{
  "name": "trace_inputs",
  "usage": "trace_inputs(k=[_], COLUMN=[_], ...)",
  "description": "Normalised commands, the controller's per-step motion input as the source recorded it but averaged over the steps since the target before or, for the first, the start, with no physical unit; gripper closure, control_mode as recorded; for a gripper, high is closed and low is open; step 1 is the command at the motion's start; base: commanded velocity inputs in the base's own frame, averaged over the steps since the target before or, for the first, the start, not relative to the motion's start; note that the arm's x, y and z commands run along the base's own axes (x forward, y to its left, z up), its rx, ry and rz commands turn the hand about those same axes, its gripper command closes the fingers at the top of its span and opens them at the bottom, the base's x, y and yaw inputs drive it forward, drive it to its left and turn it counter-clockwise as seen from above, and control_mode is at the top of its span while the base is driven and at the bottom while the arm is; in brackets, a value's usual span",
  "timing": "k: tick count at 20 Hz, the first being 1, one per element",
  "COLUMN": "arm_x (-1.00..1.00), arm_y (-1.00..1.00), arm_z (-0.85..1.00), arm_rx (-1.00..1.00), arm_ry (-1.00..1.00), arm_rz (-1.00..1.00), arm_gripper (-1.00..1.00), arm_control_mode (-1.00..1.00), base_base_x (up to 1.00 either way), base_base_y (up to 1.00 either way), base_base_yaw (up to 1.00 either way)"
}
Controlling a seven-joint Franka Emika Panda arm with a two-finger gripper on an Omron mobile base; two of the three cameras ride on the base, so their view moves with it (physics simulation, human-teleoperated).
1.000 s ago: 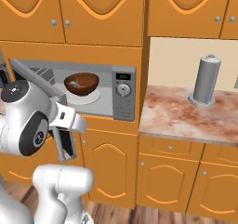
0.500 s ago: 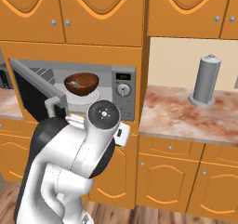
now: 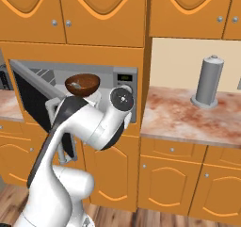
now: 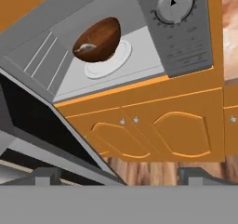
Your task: The microwave is finished heating the fish and carrot. Take the bowl containing the food and place it on the dining counter.
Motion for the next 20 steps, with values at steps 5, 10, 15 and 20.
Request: trace_inputs(k=[5, 10, 15, 20], arm_x=[0.03, 0.44, 0.29, 0.70], arm_y=[0.84, 0.18, -0.27, 0.02], arm_z=[0.00, 0.01, 0.04, -0.06], arm_rx=[0.01, 0.07, 0.07, 0.00], arm_ry=[0.00, 0.02, 0.06, 0.03], arm_rz=[0.00, 0.01, 0.00, 0.00], arm_gripper=[-1.00, -1.00, -1.00, -1.00], arm_control_mode=[-1.00, -1.00, -1.00, -1.00], base_base_x=[0.00, 0.00, 0.00, 0.00], base_base_y=[0.00, 0.00, 0.00, 0.00], base_base_yaw=[0.00, 0.00, 0.00, 0.00])
